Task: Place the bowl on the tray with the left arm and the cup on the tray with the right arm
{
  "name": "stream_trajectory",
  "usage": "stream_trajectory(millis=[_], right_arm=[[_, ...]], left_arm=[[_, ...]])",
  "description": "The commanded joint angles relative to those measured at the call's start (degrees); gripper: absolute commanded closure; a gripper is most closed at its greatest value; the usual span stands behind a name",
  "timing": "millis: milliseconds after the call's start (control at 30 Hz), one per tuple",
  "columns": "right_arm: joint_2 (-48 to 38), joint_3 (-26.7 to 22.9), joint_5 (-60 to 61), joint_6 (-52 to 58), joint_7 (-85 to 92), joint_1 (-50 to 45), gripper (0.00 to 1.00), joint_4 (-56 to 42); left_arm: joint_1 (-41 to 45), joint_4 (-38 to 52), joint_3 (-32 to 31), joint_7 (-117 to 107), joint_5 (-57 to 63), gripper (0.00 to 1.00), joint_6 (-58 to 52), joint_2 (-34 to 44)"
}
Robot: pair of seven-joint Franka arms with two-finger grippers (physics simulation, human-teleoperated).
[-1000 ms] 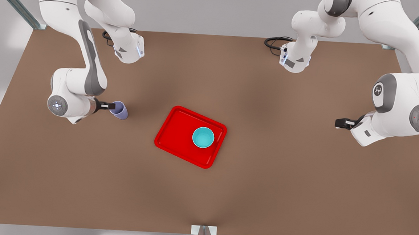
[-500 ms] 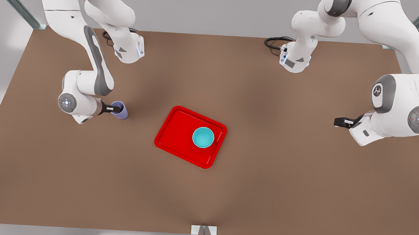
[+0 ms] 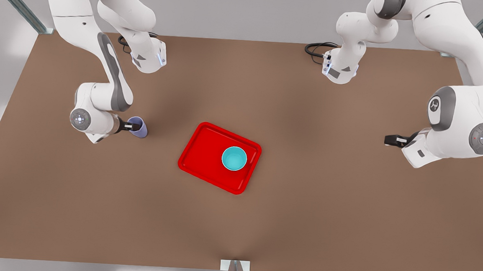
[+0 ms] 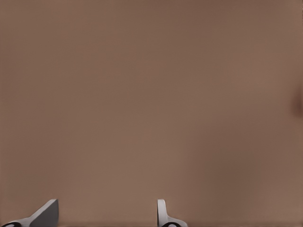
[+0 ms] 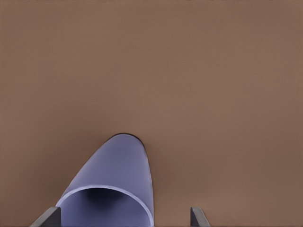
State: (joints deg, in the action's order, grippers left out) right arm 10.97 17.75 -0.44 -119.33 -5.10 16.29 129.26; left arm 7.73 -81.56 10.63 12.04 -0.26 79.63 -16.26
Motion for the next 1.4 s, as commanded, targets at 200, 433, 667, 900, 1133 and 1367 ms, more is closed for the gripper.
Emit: stream_trajectory(millis=[200,433,667,900,1133,1367], right_arm=[[1.1,-0.3,-0.1,-3.1,0.0,0.3,0.00,1.4],[0.7,-0.3,-0.2,-3.1,0.2,0.8,0.00,1.8],[-0.7,-0.3,-0.3,-0.2,0.4,0.4,0.00,0.6],[-2.4,-0.3,-0.3,4.3,0.6,0.6,0.00,1.2],[-1.6,-0.3,-1.2,4.5,0.6,1.4,0.00,1.3],[1.8,-0.3,-1.8,1.9,0.4,1.6,0.00,1.8]], left_arm=[[0.1,-0.1,0.0,0.2,0.0,0.00,0.0,0.0],[0.1,-0.1,0.0,0.1,0.0,0.00,0.0,0.0],[0.8,-0.1,0.0,0.1,0.0,0.00,0.0,0.1],[0.8,-0.1,0.0,0.1,0.0,0.00,-0.1,0.0],[0.8,-0.1,0.0,0.1,0.0,0.00,-0.2,0.0],[0.8,-0.3,0.0,0.1,0.0,0.00,-0.1,0.0]])
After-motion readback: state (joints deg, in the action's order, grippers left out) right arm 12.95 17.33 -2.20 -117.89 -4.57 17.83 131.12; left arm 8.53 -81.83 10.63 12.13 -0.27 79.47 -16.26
